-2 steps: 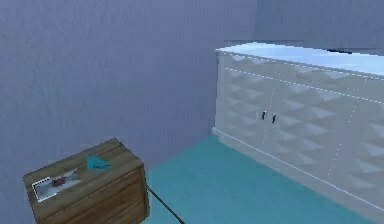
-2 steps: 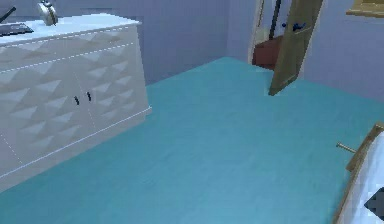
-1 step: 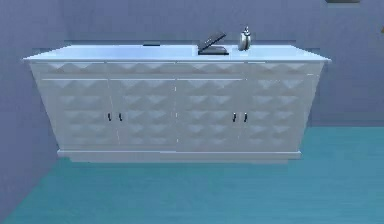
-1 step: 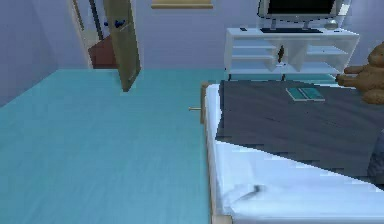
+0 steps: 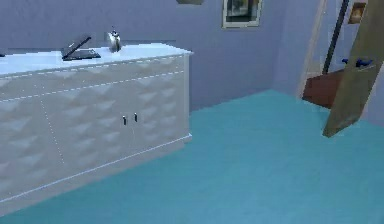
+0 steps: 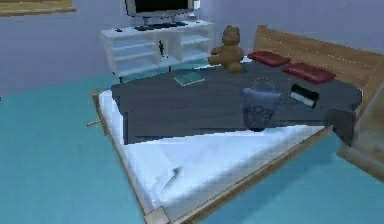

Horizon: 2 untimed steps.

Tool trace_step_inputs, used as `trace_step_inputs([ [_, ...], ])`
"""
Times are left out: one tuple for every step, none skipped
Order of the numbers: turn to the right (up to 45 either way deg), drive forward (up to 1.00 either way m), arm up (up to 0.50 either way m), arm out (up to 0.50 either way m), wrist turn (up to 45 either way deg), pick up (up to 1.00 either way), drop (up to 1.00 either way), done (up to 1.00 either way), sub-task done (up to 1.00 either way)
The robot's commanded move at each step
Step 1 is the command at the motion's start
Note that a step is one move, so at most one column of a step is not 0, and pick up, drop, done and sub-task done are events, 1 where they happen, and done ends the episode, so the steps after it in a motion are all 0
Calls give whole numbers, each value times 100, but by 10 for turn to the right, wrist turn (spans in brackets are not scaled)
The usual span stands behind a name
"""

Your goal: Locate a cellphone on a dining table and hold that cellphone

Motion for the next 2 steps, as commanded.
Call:
trace_step_inputs([
  [0,30,0,0,0,0,0,0,0],
  [450,0,0,0,0,0,0,0,0],
])
